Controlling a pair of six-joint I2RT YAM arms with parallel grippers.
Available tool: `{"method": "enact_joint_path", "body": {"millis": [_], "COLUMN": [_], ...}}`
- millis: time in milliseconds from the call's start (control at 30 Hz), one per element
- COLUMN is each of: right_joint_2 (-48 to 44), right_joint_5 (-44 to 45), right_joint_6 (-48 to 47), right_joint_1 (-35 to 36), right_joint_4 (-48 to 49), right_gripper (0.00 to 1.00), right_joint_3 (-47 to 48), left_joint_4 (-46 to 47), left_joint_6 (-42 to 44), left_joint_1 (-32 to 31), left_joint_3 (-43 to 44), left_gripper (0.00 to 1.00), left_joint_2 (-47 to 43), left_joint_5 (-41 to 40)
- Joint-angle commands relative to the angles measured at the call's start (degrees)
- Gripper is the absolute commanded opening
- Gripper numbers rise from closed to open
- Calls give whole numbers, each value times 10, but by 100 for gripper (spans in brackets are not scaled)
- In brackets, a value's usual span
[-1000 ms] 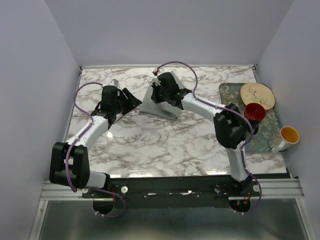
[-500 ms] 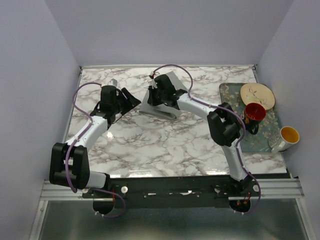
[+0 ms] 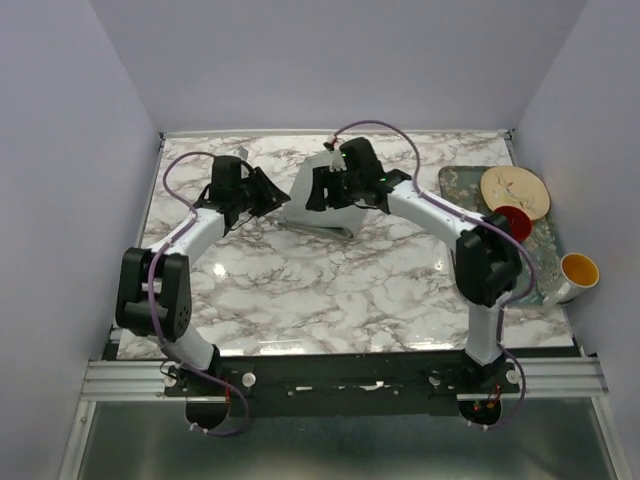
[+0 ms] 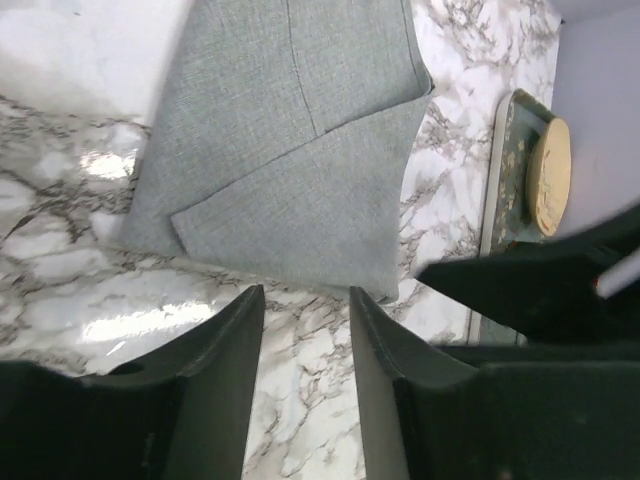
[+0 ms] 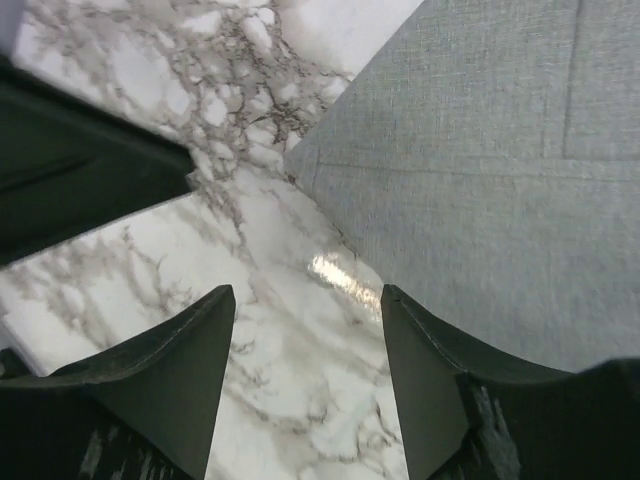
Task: Fold the napkin, place the utensils inside, and roll it up
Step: Fold the napkin
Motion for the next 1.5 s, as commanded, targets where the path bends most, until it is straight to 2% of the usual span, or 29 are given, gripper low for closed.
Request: {"method": "enact_joint_path", "body": {"millis": [0,133,233,267,333,467,600,733,833,1467], "right_joint_2": [-94,-127,-140,-141,-143,-138,-139,-149,-153,-137], "right_joint_5": [-79,-81,-85,-87,-85,-102,-112,-96,-89,-98], "right_joint_6": [10,-6,0,0,2,7,4,2,0,16], "right_joint_1": [-67,-83,-94,-97,-98,-100,-100,-99,-100,-102], "right_joint_4": [-8,18,25,28,32,38,43,44,44,46], "right_gripper": [67,65,61,61,61,59,58,57,57,57], "right_joint_3": [-131,-192,-206,-209,-212,-208,-210,-216,-215,-196], "left_joint_4": [11,17,-31,-42,-61,-58,-81,-105,-115,-151], "left_joint_6": [-14,-19,3,24,34,33,51,59,62,75], "left_joint_1": [-20,-27,-32,-38,-56,-68,-67,-66,-66,-68], "left_joint_3": [79,98,109,106,95,71,95,124,136,181], "left_gripper": [43,47,61,68,70,70,70,65,67,66], "left_joint_2": [113,155,150,142,123,110,125,147,155,218], "left_joint_5": [78,90,53,35,-13,-59,-93,-108,-126,-129]}}
